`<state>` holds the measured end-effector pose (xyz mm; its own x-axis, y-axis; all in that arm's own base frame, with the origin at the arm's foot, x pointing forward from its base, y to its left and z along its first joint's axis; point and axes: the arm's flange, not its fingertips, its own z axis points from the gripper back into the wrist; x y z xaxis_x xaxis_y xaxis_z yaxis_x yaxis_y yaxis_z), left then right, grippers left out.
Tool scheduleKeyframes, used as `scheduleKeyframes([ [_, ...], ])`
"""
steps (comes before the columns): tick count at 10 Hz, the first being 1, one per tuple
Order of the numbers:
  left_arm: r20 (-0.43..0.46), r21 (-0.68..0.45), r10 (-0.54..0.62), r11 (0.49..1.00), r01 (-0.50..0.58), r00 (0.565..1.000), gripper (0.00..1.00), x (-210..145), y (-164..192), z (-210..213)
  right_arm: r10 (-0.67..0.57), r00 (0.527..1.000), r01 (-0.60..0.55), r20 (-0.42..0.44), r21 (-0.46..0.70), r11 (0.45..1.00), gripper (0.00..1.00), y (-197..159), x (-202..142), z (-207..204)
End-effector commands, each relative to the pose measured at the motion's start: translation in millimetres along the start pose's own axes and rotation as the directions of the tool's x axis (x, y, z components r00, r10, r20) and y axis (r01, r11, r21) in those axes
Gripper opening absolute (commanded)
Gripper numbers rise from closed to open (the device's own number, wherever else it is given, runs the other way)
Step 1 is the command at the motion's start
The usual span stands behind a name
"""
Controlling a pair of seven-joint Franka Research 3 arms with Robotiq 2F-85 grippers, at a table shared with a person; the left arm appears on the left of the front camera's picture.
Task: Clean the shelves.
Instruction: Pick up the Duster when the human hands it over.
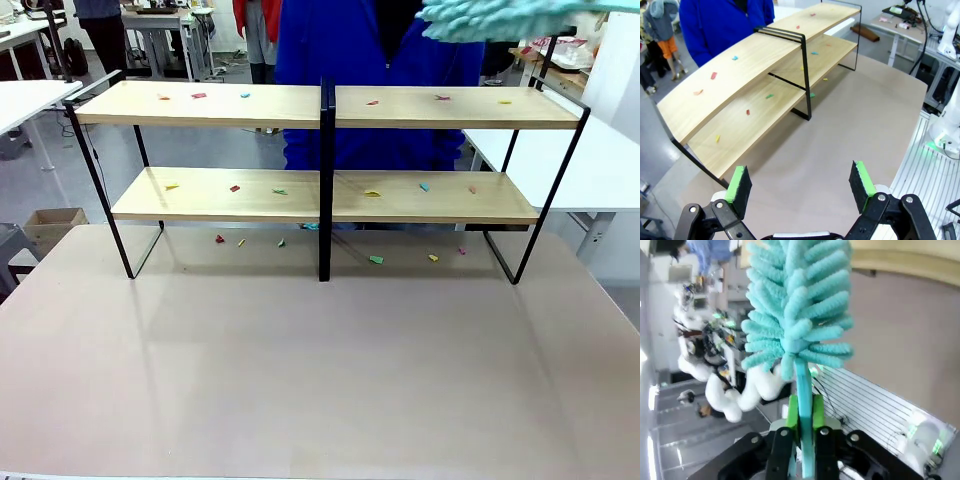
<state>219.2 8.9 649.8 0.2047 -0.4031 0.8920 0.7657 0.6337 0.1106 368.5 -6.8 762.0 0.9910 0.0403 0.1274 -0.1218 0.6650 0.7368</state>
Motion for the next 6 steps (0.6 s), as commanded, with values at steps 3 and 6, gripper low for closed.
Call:
scheduleKeyframes([
  [3,-0.001,-0.002,0.002,1.000,-0.002,1.000,1.00,0.1,0.8,-0.8,0.445,0.895,-0.445,-0.014,-0.058,0.894,0.00,-56.5,-75.7,83.3],
  [6,-0.001,-0.002,0.002,1.000,-0.002,1.000,1.00,0.1,0.8,-0.8,0.483,0.876,-0.483,-0.020,-0.063,0.873,0.00,-99.7,-114.9,128.5],
])
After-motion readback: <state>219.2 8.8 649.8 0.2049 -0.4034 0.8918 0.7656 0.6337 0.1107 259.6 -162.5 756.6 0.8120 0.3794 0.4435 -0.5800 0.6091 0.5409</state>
